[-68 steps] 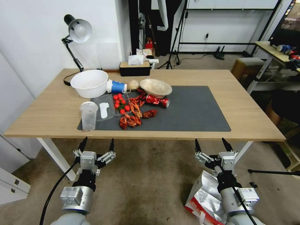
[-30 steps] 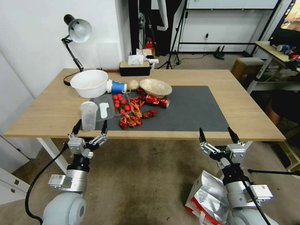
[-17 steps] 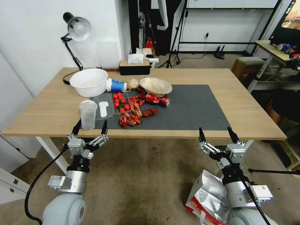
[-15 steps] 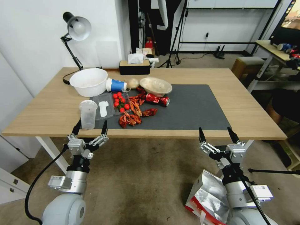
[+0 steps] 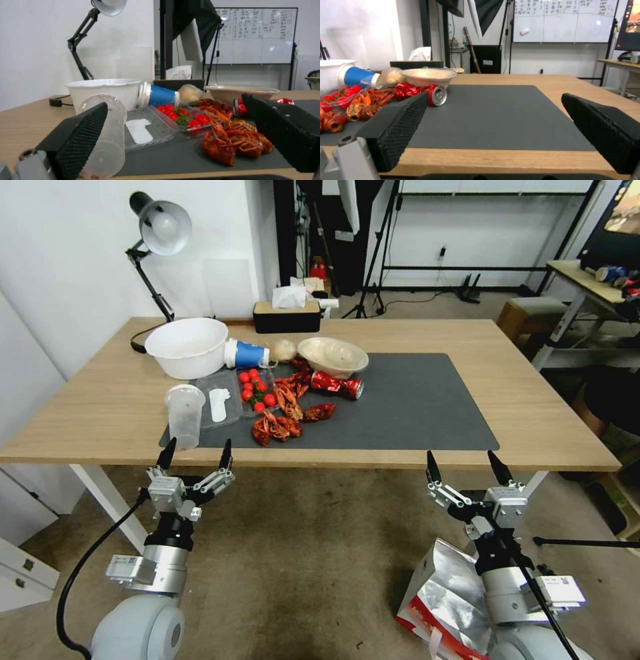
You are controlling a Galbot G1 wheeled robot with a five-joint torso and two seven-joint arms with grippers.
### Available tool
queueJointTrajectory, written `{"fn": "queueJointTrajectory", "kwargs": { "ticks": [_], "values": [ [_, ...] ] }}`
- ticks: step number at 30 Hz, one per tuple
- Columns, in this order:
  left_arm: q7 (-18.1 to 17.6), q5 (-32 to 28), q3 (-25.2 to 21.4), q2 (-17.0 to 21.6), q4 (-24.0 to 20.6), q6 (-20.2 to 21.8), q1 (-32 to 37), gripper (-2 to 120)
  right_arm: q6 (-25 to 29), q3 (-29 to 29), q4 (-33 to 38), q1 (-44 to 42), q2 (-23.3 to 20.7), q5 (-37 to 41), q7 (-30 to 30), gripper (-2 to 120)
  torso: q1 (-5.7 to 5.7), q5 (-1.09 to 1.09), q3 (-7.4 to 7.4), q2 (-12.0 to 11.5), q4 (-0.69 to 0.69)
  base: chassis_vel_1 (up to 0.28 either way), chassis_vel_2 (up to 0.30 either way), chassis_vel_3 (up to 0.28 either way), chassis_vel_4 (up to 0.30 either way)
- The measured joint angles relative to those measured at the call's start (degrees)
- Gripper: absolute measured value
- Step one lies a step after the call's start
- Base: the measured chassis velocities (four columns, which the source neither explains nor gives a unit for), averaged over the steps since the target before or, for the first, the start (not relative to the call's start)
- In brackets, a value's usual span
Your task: Pick up the food delivery bag from the floor and place it on the table.
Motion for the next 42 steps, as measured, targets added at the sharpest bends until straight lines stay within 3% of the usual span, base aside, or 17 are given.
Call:
{"fn": "queueJointTrajectory", "kwargs": {
  "ticks": [42],
  "values": [
    [0.05, 1.77, -0.19, 0.15, -0.09, 1.08, 0.21, 98, -0.65, 1.18, 0.29, 1.13, -0.53, 1.66, -0.01, 100, -4.74, 0.00, -6.38, -11.13, 0.00, 0.000, 0.000, 0.000, 0.000]
  ]
}}
